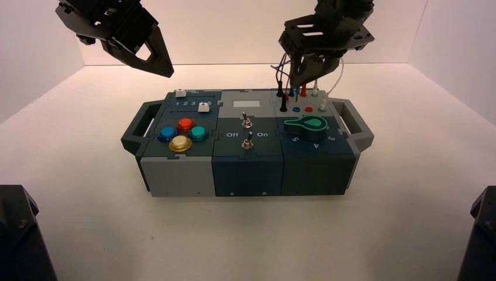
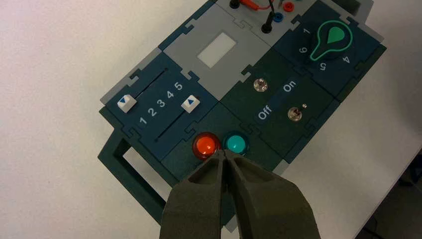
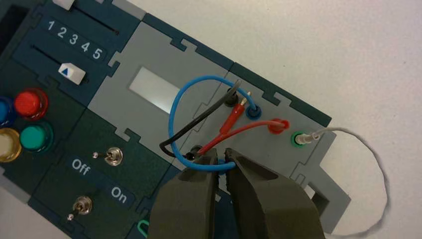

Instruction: Pull the blue wire.

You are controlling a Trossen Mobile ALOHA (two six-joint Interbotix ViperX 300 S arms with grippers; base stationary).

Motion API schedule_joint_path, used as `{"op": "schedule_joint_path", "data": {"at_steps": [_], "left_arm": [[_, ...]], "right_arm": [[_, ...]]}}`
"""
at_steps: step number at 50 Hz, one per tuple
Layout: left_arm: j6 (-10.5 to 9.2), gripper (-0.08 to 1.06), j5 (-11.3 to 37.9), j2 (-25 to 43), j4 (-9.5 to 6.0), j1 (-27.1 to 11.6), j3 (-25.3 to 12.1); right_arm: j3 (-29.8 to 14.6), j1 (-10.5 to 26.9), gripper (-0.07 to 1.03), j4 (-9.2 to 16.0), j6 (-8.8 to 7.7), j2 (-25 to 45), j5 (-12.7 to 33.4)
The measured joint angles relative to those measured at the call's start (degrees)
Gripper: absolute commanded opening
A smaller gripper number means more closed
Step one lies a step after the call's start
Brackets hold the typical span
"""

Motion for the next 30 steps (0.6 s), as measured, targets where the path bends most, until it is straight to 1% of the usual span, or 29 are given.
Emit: {"op": "schedule_joint_path", "data": {"at_steps": [6,11,14,15,17,18,19,20,22,25,28,29,30], "left_arm": [[0.09,-0.03,0.09,-0.09,0.09,0.00,0.09],[0.00,-0.03,0.09,-0.18,0.18,0.00,0.00],[0.09,-0.03,0.09,-0.26,0.18,0.00,0.00],[0.00,-0.03,0.09,-0.26,0.26,0.00,0.09],[0.00,-0.03,0.09,-0.35,0.35,-0.09,0.00],[0.00,-0.03,0.09,-0.35,0.35,0.00,0.00],[0.09,-0.03,0.09,-0.53,0.44,0.00,0.00],[0.09,-0.03,0.00,-0.53,0.44,-0.09,0.00],[0.09,-0.03,0.09,-0.79,0.53,0.00,0.00],[0.09,-0.03,0.09,-1.05,0.62,0.00,0.00],[0.00,-0.03,0.09,-1.41,0.70,-0.09,0.00],[0.00,-0.03,0.09,-1.41,0.70,-0.09,0.00],[0.09,-0.03,0.09,-1.58,0.79,0.00,0.09]], "right_arm": [[-0.26,-0.09,-0.02,-0.35,0.00,-1.85,0.53],[-0.62,0.00,-0.02,-0.70,0.00,-4.31,1.93],[-0.53,-0.09,0.01,-0.79,0.00,-4.92,2.46],[-0.62,-0.09,0.05,-0.79,0.00,-5.19,2.64],[-0.62,-0.09,0.16,-0.88,0.00,-5.98,3.69],[-0.62,-0.09,0.19,-0.88,0.00,-5.98,3.78],[-0.53,-0.09,0.24,-0.88,0.00,-6.24,4.13],[-0.62,-0.09,0.26,-0.88,0.00,-6.42,4.31],[-0.53,-0.09,0.36,-0.97,0.09,-7.12,5.10],[-0.44,0.00,0.39,-0.97,0.26,-7.82,5.45],[-0.35,-0.09,0.39,-0.88,0.70,-8.88,5.89],[-0.35,0.00,0.39,-0.97,0.53,-9.05,5.98],[-0.26,-0.09,0.39,-0.97,0.70,-9.58,6.06]]}}
